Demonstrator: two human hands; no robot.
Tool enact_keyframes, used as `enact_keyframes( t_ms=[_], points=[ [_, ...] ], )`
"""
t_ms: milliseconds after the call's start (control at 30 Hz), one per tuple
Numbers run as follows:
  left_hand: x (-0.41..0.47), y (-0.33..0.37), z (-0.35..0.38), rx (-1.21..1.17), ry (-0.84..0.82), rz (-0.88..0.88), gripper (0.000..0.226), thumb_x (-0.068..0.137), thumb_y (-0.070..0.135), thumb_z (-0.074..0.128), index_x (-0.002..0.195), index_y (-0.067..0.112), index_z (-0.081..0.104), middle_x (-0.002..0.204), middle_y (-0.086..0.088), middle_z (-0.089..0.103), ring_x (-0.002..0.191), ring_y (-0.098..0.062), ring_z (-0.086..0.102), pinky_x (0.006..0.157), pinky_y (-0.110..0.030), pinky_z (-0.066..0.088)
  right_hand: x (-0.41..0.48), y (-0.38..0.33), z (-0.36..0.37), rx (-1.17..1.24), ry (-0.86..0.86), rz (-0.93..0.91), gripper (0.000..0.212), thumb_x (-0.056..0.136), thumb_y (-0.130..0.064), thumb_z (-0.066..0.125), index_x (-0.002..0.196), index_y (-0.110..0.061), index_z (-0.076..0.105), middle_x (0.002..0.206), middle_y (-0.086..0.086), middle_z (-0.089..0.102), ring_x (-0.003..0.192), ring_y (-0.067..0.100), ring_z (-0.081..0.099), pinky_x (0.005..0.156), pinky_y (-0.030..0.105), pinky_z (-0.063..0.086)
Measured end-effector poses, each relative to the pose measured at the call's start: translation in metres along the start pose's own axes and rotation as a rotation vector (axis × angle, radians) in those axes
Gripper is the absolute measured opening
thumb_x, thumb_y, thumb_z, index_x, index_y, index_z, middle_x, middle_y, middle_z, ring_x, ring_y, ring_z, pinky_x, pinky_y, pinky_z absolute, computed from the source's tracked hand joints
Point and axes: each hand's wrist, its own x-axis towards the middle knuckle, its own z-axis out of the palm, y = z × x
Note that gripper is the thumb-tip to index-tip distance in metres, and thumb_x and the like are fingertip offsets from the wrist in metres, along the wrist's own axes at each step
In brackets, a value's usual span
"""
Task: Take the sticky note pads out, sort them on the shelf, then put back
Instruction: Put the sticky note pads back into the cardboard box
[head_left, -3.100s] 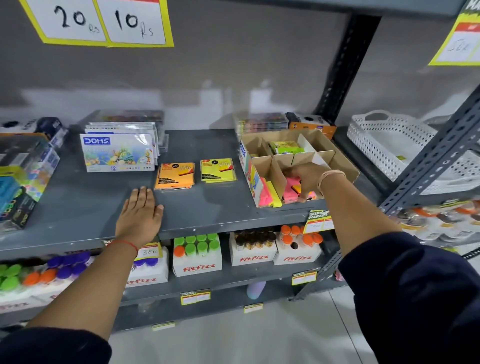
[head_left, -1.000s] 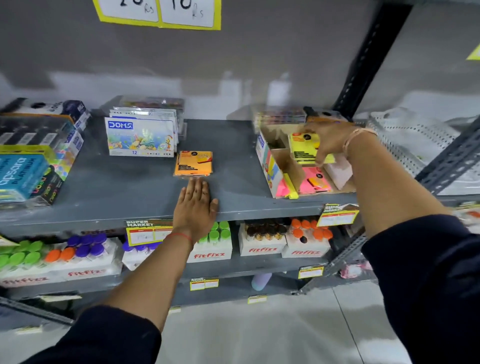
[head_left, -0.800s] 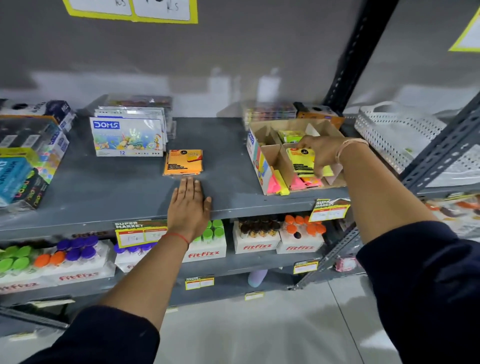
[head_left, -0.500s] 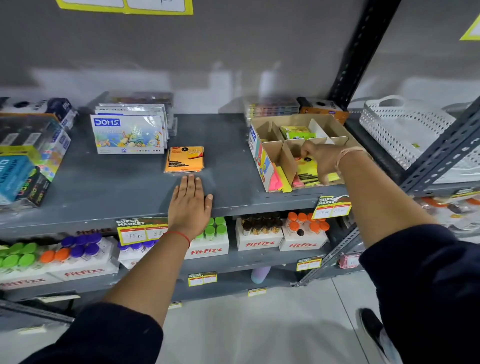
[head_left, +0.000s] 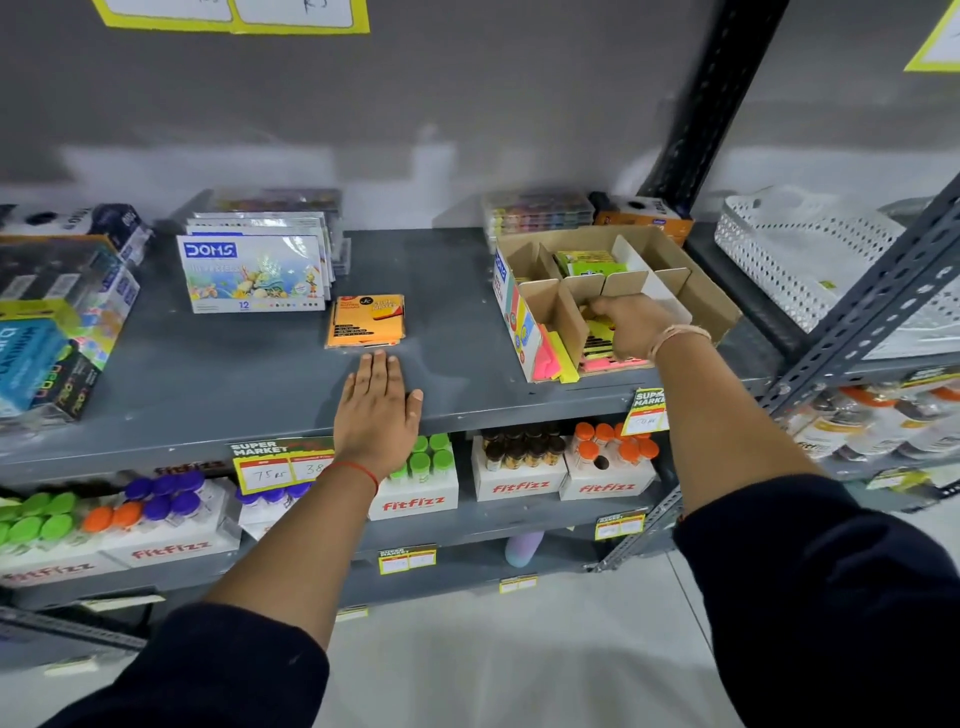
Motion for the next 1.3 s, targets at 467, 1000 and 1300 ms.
enact_keyframes(
  t_ms=[467,1000,1300],
  points=[
    [0.000,-0.006,-0.004,-0.011,-0.029,0.039,0.059,0.100,0.035,0.018,0.148,0.003,0.005,0.160,-0.013,0.002,0.149,-0.024,0.000,0.121,-0.034,0.002,-0.007,-0.069,-0.070,0.038,0.234,-0.148,0.058,0.083,-0.006,0.050,0.140,-0.004,0.035,0.148,0.017,0.037,0.138,0.031,0.031,0.110,0.034,0.028],
    [0.002,-0.021,0.013,-0.049,0.114,-0.054,0.078,0.081,0.042,-0.012,0.148,0.006,0.008,0.159,-0.010,0.009,0.149,-0.023,0.004,0.119,-0.031,-0.002,0.102,-0.188,0.038,0.314,-0.215,-0.440,0.088,0.074,-0.033,0.075,0.144,-0.016,0.026,0.157,0.008,0.017,0.139,0.026,0.031,0.112,0.033,0.029],
    [0.002,-0.022,0.014,-0.041,0.118,-0.054,0.086,0.074,0.044,-0.015,0.148,0.007,0.009,0.159,-0.009,0.009,0.149,-0.022,0.004,0.113,-0.027,-0.009,0.114,-0.193,0.036,0.285,-0.148,-0.387,0.066,0.063,-0.029,0.082,0.120,-0.014,0.051,0.127,0.009,0.055,0.110,0.027,0.053,0.088,0.034,0.043]
  ],
)
